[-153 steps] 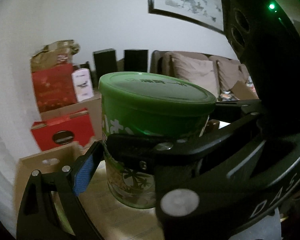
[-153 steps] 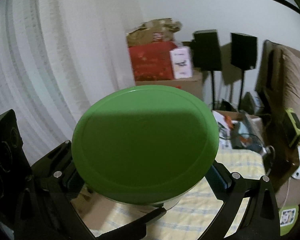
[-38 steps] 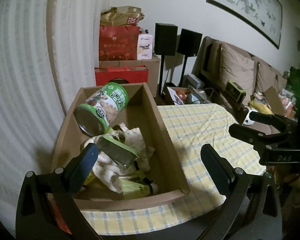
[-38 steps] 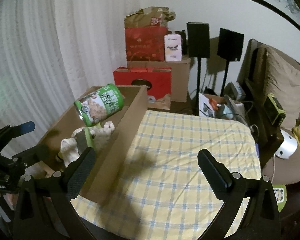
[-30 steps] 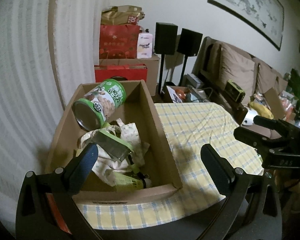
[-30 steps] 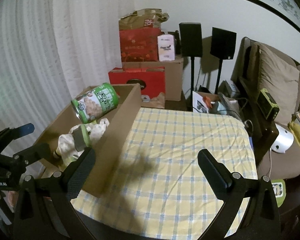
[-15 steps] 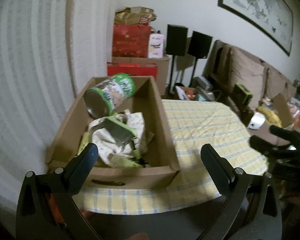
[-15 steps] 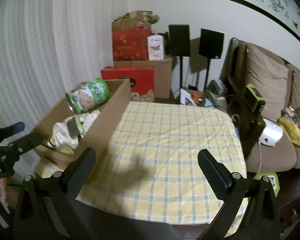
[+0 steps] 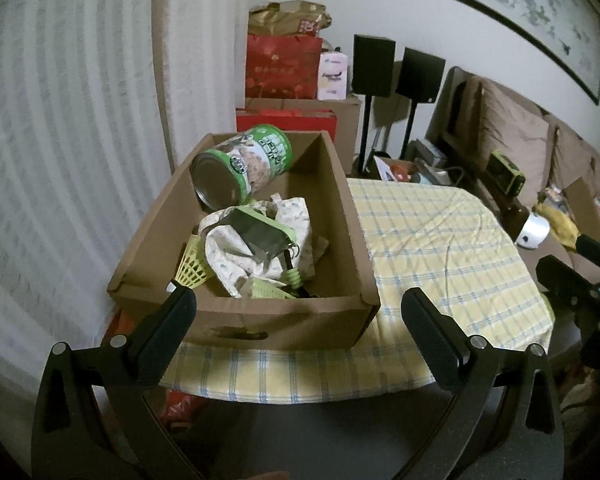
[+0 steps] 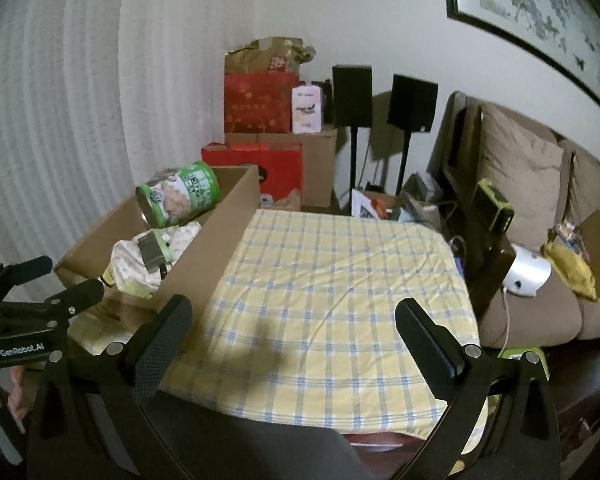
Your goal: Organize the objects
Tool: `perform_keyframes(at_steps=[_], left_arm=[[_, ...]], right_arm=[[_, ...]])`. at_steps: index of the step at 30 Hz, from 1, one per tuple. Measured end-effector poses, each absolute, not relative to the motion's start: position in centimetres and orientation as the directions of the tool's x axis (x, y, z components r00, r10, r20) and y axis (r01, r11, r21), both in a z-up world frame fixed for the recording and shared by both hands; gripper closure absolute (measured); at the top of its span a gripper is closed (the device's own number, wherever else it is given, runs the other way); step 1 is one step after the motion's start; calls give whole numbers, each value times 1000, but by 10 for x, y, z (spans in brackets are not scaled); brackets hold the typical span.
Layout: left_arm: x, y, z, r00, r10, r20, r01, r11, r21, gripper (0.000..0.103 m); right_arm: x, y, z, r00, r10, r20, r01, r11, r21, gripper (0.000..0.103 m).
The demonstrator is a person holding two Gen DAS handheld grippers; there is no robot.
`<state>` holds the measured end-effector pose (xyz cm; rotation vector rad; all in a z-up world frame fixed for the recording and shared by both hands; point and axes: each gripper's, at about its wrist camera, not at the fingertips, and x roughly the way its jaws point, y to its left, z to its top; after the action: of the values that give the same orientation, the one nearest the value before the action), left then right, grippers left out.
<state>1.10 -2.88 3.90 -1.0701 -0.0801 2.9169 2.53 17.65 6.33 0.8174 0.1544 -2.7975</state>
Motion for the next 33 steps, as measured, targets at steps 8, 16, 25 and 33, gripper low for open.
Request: perform_keyframes(at_steps=[8, 16, 25, 33], left_arm=[[15, -30, 44, -770, 46, -636, 1, -997, -73, 0], [18, -28, 48, -779, 38, -626, 5, -998, -67, 0], [19, -28, 50, -780, 36, -625, 8, -998, -68, 0], [21, -26, 51, -781, 36, -623, 7, -998, -66, 0]], right_arm=[[27, 176, 64, -820, -192, -539, 245, -969, -27, 0], [27, 176, 63, -824, -187, -535, 235, -972, -23, 0], [25, 180, 61, -821, -176, -543, 217, -976, -12, 1], [25, 181, 61, -821, -176, -543, 215, -977, -8, 0]])
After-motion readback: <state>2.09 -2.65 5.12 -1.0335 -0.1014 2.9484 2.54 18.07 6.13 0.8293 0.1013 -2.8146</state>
